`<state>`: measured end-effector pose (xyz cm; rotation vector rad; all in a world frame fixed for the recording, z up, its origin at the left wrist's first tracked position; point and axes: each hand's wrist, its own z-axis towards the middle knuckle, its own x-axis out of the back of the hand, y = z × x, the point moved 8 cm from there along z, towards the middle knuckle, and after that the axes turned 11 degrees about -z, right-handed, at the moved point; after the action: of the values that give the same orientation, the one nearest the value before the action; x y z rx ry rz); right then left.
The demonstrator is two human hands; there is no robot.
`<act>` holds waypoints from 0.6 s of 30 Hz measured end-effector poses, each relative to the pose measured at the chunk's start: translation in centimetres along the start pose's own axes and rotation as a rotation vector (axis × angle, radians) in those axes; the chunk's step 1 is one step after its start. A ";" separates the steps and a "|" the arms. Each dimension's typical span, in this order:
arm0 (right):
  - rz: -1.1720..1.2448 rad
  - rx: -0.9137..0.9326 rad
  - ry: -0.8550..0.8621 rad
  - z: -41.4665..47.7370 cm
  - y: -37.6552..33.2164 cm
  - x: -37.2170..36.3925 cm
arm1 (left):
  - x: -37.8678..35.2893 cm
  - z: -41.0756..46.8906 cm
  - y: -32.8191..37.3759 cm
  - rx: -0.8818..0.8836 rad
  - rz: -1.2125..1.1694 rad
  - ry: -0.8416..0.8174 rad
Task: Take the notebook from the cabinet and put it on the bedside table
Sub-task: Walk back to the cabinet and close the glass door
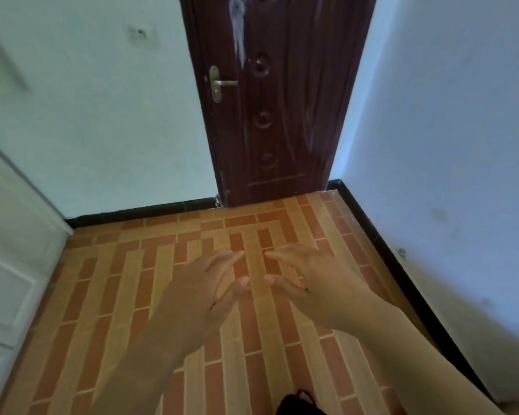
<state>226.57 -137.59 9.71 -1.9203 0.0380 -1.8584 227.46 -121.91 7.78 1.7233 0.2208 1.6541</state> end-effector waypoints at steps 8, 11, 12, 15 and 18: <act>-0.028 0.151 -0.057 15.3 -3.6 -3.8 | 6.6 6.0 -9.8 0.126 -0.060 0.109; -0.028 0.192 -0.075 22.2 -3.8 -4.6 | 8.6 11.0 -13.3 0.157 -0.106 0.134; -0.024 0.204 -0.083 24.6 -3.8 -4.7 | 9.4 12.7 -14.5 0.166 -0.095 0.145; -0.041 0.244 -0.090 31.6 -4.1 -4.1 | 12.0 17.7 -17.9 0.196 -0.044 0.166; -0.024 0.292 -0.100 38.1 -4.8 -3.3 | 14.6 21.8 -21.3 0.216 -0.051 0.195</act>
<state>261.13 -120.52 9.19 -1.8117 -0.2745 -1.6742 257.44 -106.21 8.69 1.6945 0.5484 1.8152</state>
